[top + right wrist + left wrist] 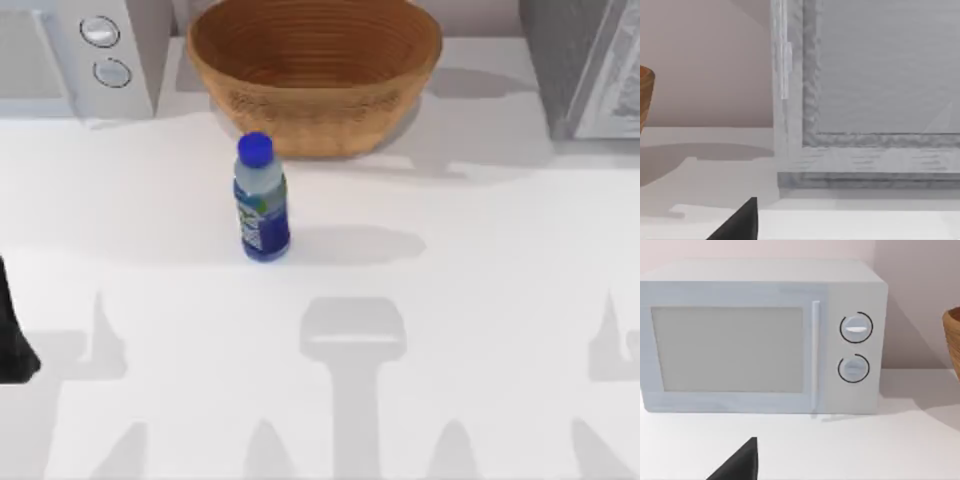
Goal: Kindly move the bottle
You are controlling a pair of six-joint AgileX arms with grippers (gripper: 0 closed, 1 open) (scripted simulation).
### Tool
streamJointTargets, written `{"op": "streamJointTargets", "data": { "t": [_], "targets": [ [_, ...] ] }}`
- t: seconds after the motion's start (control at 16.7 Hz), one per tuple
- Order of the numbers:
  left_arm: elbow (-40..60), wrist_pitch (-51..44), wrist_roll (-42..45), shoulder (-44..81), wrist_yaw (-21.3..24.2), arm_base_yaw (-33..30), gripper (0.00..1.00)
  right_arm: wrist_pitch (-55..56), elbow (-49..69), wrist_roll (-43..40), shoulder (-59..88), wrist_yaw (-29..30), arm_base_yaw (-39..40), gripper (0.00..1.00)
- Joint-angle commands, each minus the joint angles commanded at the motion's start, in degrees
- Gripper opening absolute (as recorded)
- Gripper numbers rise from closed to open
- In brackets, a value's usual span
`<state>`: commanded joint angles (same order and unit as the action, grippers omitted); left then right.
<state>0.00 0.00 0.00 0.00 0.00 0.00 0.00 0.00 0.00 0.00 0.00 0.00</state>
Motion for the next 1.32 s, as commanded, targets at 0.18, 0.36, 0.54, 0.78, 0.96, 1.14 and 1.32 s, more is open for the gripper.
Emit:
{"op": "streamJointTargets", "data": {
  "t": [0.18, 0.36, 0.54, 0.78, 0.96, 1.14, 1.32],
  "targets": [
    [0.0, 0.0, 0.0, 0.0, 0.0, 0.0, 1.0, 0.5, 0.3, 0.0, 0.6, 0.0, 0.3, 1.0],
    [0.0, 0.0, 0.0, 0.0, 0.0, 0.0, 1.0, 4.7, 3.1, 0.3, 6.0, -0.2, 2.7, 1.0],
    [0.0, 0.0, 0.0, 0.0, 0.0, 0.0, 1.0, 11.8, 7.7, 0.4, 16.8, -0.2, 6.9, 1.0],
    [0.0, 0.0, 0.0, 0.0, 0.0, 0.0, 1.0, 23.4, 14.8, 0.3, 38.8, -0.3, 14.1, 1.0],
    [0.0, 0.0, 0.0, 0.0, 0.0, 0.0, 1.0, 32.7, 20.4, 0.0, 58.1, -0.4, 20.2, 1.0],
    [0.0, 0.0, 0.0, 0.0, 0.0, 0.0, 1.0, 41.8, 25.9, -0.2, 77.4, -0.8, 26.3, 1.0],
    [0.0, 0.0, 0.0, 0.0, 0.0, 0.0, 1.0, 50.3, 31.2, -0.3, 94.6, -1.1, 32.0, 1.0]
  ]
}}
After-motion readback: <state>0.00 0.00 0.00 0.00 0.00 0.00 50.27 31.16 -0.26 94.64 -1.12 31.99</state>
